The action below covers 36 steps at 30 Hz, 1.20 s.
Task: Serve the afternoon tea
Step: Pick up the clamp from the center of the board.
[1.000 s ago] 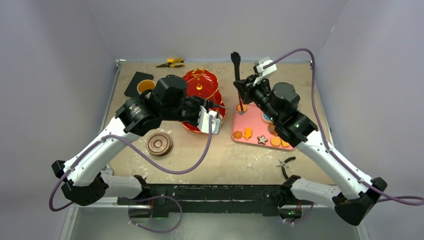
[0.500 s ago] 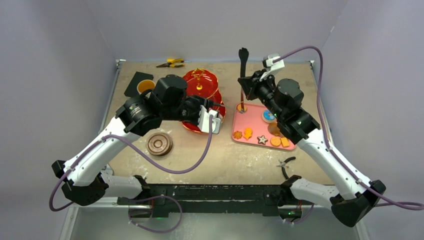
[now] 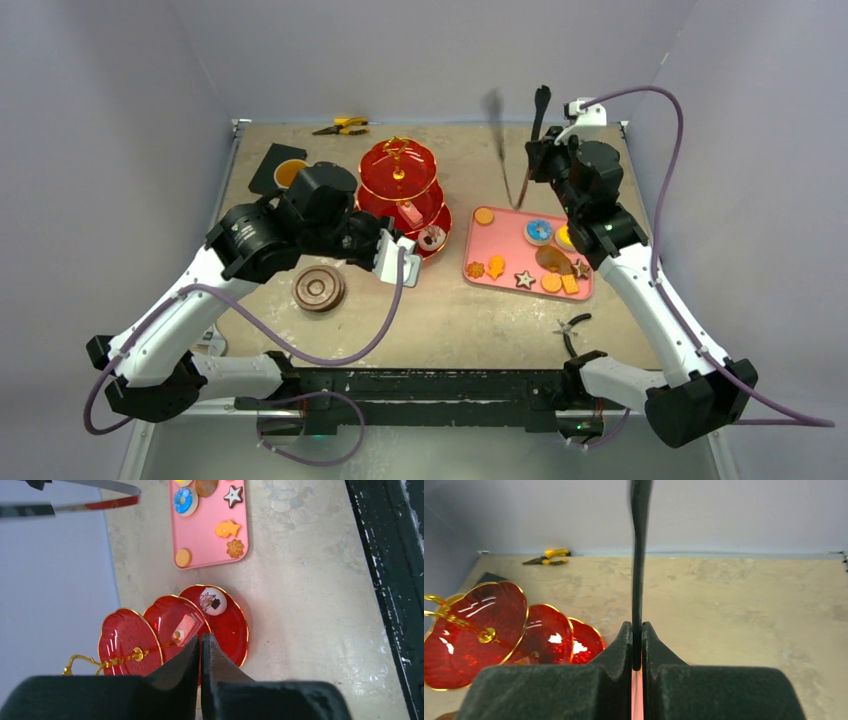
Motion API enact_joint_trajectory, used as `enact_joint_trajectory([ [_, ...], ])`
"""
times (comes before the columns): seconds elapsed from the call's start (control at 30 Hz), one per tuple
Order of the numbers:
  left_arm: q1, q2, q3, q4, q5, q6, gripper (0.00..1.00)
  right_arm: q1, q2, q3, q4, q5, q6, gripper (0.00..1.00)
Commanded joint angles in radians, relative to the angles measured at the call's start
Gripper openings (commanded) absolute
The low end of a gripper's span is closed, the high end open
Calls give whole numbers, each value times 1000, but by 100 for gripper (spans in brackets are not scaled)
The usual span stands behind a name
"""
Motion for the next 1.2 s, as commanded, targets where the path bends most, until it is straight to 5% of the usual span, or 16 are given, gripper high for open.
enact_joint_trajectory([
  [0.0, -4, -41, -28, -16, 24, -1, 0, -6, -1, 37, 60, -40, -81, 0],
  [0.23, -4, -140, -130, 301, 9, 113, 40, 1, 7, 54, -2, -122, -107, 0],
  [0.33, -4, -128, -134, 352, 7, 194, 45, 16, 12, 71, -26, -178, -119, 0],
  [0.77, -5, -135, -427, 817, -156, 914, 47, 39, 173, 304, -300, -507, -108, 0],
  [1.17, -4, -118, -476, 863, -198, 1086, 45, 106, 233, 362, -448, -463, -107, 0],
])
